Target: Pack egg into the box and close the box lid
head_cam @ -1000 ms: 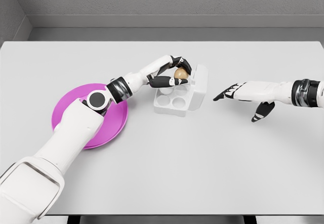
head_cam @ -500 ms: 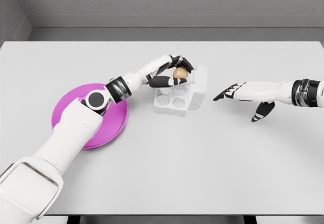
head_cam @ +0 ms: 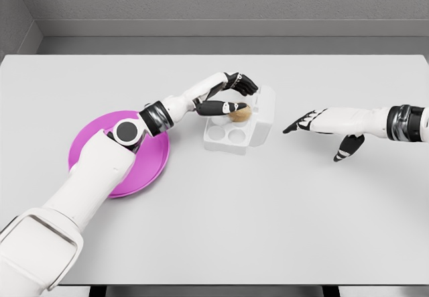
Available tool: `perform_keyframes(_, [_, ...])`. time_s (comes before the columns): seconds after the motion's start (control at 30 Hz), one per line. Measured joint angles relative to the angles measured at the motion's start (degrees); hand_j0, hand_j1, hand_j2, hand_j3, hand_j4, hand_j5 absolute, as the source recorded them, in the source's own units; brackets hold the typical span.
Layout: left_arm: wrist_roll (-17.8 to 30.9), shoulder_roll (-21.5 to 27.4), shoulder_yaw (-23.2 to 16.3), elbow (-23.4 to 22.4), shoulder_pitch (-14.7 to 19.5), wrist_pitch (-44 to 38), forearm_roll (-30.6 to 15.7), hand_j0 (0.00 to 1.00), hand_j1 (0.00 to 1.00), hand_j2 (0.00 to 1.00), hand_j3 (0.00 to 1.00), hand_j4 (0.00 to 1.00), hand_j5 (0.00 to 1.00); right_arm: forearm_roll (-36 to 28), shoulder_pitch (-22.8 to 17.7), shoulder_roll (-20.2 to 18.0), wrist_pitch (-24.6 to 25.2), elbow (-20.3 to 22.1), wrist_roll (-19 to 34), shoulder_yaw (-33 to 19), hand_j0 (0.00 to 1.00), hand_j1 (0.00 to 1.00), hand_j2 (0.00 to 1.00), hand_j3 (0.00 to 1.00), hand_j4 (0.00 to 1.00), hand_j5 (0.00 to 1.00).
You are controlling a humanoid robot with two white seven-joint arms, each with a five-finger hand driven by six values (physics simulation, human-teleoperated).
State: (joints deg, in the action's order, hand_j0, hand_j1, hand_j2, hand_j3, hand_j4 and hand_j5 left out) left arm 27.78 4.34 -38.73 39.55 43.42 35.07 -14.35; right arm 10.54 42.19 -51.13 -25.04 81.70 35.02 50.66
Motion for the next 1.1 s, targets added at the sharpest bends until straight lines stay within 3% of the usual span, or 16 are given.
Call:
perform_keyframes(0.27, [0.0,0.9,0.0,0.1,0.4,0.0,-0.1,0.64,0.64,0.64,0.64,0.64,0.64,0.0,0.0,0.0,0.0,0.0,0.0,0.0,1.00,1.00,1.00,1.00,1.00,1.00])
perform_keyframes(0.43, [-0.2,3.7,0.0,3.7,0.6,0.0,-0.6,0.64,0.64,0.64,0.64,0.64,0.64,0.0,0.6,-0.2,0.0,-0.5,0.0,-0.4,1.00,1.00,1.00,1.00,1.00,1.00])
perform_keyframes(0.53, [-0.3,9.5,-2.9,9.6,2.5,0.0,-5.1,0.64,0.64,0.64,0.64,0.64,0.64,0.0,0.4,-0.4,0.0,-0.8,0.0,-0.5,1.00,1.00,1.00,1.00,1.00,1.00])
perform_keyframes(0.57, [-0.4,12.6,-4.8,12.6,2.7,0.0,-7.9,0.72,0.72,0.72,0.72,0.72,0.72,0.0,0.4,-0.4,0.0,-1.0,0.0,-0.6,1.00,1.00,1.00,1.00,1.00,1.00])
perform_keyframes(0.6, [-0.4,16.0,-6.1,15.8,2.8,0.0,-10.3,0.92,0.92,0.92,0.92,0.92,0.92,0.0,0.7,-0.3,0.0,-1.1,0.0,-0.6,1.00,1.00,1.00,1.00,1.00,1.00])
perform_keyframes(0.63, [-0.4,19.3,-7.1,18.9,2.8,0.0,-12.0,1.00,1.00,1.00,1.00,1.00,1.00,0.0,0.6,-0.2,0.0,-1.1,0.0,-0.9,1.00,1.00,1.00,1.00,1.00,1.00])
perform_keyframes(0.73, [-0.1,28.0,-8.7,26.3,2.6,0.0,-15.4,1.00,1.00,1.00,1.00,1.00,1.00,0.0,1.1,0.0,-0.4,-0.9,0.0,-1.7,1.00,1.00,1.00,1.00,1.00,1.00])
perform_keyframes(0.83, [1.5,33.6,-9.8,30.8,2.5,0.0,-15.7,1.00,1.00,1.00,1.00,1.00,1.00,0.0,1.5,1.1,-2.5,-0.8,0.0,-2.0,1.00,1.00,1.00,1.00,1.00,1.00])
perform_keyframes(0.93, [5.1,36.4,-10.4,33.9,1.8,0.0,-13.7,1.00,1.00,1.00,1.00,1.00,1.00,0.0,1.3,2.9,-3.5,-0.8,0.0,-2.1,1.00,1.00,1.00,1.00,1.00,1.00])
perform_keyframes(1.1, [6.8,42.6,-10.2,35.8,0.2,0.1,-12.3,1.00,1.00,1.00,1.00,1.00,1.00,0.0,2.6,5.7,-4.0,-0.6,0.0,-2.2,1.00,1.00,1.00,1.00,1.00,1.00])
